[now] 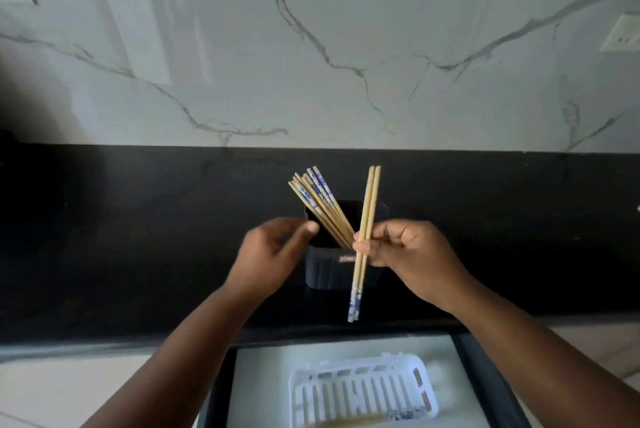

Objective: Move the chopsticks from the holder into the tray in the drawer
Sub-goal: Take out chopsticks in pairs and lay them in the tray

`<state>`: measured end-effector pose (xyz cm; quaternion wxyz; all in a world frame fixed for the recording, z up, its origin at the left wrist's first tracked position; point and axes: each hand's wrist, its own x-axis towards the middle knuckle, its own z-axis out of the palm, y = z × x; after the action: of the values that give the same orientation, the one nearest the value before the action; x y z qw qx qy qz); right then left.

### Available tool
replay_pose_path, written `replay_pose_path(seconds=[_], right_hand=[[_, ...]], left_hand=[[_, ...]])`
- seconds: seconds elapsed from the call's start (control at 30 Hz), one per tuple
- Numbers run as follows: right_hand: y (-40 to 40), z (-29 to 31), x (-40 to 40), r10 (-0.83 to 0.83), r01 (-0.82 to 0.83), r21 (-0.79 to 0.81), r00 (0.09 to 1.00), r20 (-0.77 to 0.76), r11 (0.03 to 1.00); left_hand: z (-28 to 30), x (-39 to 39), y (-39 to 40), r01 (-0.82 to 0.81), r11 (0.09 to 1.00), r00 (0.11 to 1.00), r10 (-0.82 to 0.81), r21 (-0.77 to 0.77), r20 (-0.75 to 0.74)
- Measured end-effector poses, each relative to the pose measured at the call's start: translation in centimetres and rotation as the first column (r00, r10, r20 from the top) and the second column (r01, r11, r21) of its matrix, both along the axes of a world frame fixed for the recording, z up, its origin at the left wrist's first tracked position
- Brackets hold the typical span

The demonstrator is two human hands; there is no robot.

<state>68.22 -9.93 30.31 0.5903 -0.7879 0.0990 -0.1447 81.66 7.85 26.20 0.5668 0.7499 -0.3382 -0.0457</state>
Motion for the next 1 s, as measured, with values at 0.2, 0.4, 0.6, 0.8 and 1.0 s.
replay_pose_path(seconds=[0.2,0.4,0.6,0.8,1.0], right_hand=[[0.6,-7.1,-4.4,0.110,-0.276,-0.426,0.921,-0.374,0.862],[2.1,-15.7,-4.9,0.084,-0.590,-0.585,0.740,-0.668,0.556],[2.4,-21.8,-4.2,0.109,-0.761,-0.524,0.600,-0.792,0.381],[3.1,-24.8,-3.2,0.110,-0.817,-0.462,0.524,-0.844,0.345],[2.8,-26.0,-2.8,0.116,-0.816,-0.432,0.507,-0.854,0.383]], left_hand=[[-8.5,5.6,3.1,-0.265,0.708,0.952,0.083,0.655,0.295],[-13.4,6.5,4.4,-0.289,0.538,0.937,-0.010,0.792,0.349],[-13.4,6.5,4.4,-0.303,0.531,0.932,-0.009,0.791,0.363],[-12.9,6.4,4.3,-0.290,0.519,0.941,0.003,0.804,0.337],[-12.4,6.3,4.3,-0.278,0.512,0.948,0.010,0.812,0.319]])
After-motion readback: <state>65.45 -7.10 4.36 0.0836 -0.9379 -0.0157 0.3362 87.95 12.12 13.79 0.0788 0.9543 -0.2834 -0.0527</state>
